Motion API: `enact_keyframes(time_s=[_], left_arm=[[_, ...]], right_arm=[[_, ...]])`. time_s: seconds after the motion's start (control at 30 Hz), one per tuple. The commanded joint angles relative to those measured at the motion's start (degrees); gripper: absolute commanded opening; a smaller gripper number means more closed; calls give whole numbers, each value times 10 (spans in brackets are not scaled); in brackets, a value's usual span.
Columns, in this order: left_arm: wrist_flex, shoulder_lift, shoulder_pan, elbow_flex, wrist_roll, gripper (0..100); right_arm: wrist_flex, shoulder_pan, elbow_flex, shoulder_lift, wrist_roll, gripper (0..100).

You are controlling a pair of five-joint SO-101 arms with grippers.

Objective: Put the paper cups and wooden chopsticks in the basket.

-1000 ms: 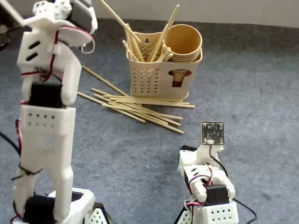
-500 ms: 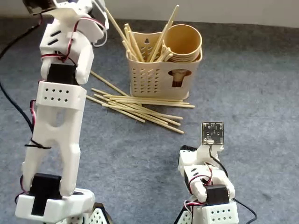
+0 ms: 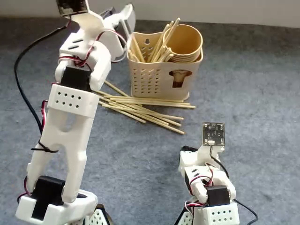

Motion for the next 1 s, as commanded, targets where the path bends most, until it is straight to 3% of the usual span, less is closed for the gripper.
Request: enact_keyframes(time_s=[0.0, 0.17, 0.37, 0.8, 0.97], left_arm=[[4, -28, 9, -32, -2, 181], [6, -36, 7, -41, -1, 168], [8, -77, 7, -41, -2, 1], [117, -255, 7, 103, -2, 20], [208, -303, 5, 134, 4, 20]], right_arm=[[2, -3, 85, -7, -2, 5], [2, -3, 85, -7, -2, 5], [2, -3, 85, -7, -2, 5], [2, -3, 85, -7, -2, 5], [2, -3, 85, -7, -2, 5]])
